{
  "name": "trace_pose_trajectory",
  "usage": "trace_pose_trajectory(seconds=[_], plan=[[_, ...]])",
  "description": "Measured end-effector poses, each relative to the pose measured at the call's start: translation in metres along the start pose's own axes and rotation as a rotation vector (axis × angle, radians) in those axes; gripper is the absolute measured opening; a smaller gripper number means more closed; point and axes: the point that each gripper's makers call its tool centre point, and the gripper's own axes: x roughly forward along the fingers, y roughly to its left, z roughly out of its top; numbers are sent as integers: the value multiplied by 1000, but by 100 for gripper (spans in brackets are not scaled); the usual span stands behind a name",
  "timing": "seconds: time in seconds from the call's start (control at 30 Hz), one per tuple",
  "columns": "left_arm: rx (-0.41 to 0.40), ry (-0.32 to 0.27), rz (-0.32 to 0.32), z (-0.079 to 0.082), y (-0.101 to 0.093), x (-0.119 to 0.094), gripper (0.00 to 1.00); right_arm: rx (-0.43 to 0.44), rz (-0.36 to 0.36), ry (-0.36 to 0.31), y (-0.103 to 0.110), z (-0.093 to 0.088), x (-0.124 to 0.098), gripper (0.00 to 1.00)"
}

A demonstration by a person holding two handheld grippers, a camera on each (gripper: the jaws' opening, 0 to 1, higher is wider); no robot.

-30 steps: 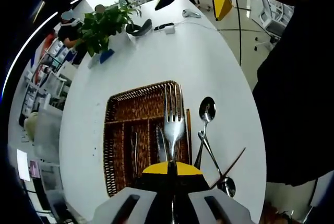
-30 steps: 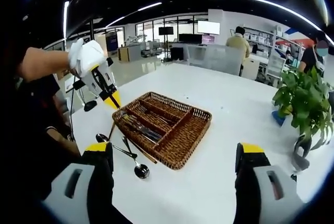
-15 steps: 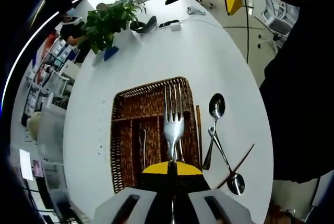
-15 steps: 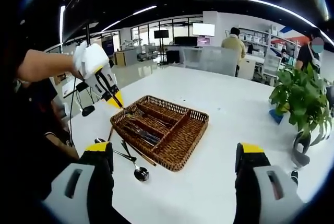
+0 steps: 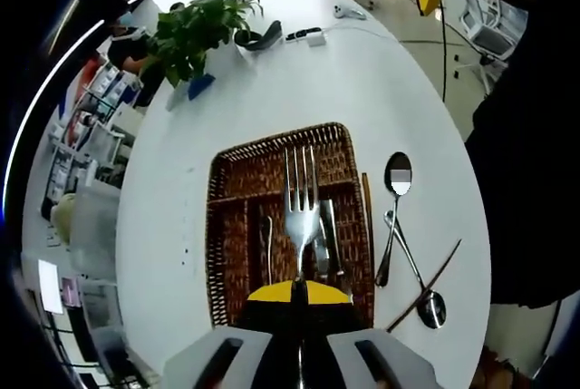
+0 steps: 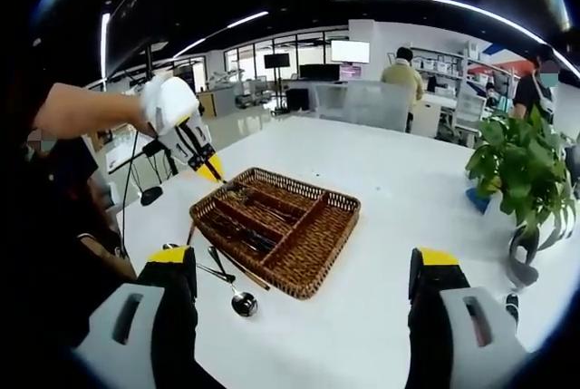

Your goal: Arrange the knives, forks, and spoons in their matching storage slots by inserting each utensil handle-first until every utensil is classified and aligned in the correct compartment

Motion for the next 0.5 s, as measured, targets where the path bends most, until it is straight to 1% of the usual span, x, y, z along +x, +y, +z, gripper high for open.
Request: trace_pose_trajectory(seconds=[0.17, 0.27, 0.33, 0.37, 0.5], plan=[[3, 7, 16, -1, 14, 3, 0, 9, -6, 7, -3, -2, 1, 99], [5, -4, 22, 0, 24, 5, 0, 11, -8, 12, -4, -3, 2, 99], [8, -19, 17, 2, 27, 7, 0, 12, -8, 14, -5, -3, 2, 99], [4, -19, 28, 3, 31, 9, 0, 14, -8, 15, -5, -4, 3, 99], [2, -13, 35, 2, 41, 14, 0, 19, -12, 20, -7, -5, 5, 99]])
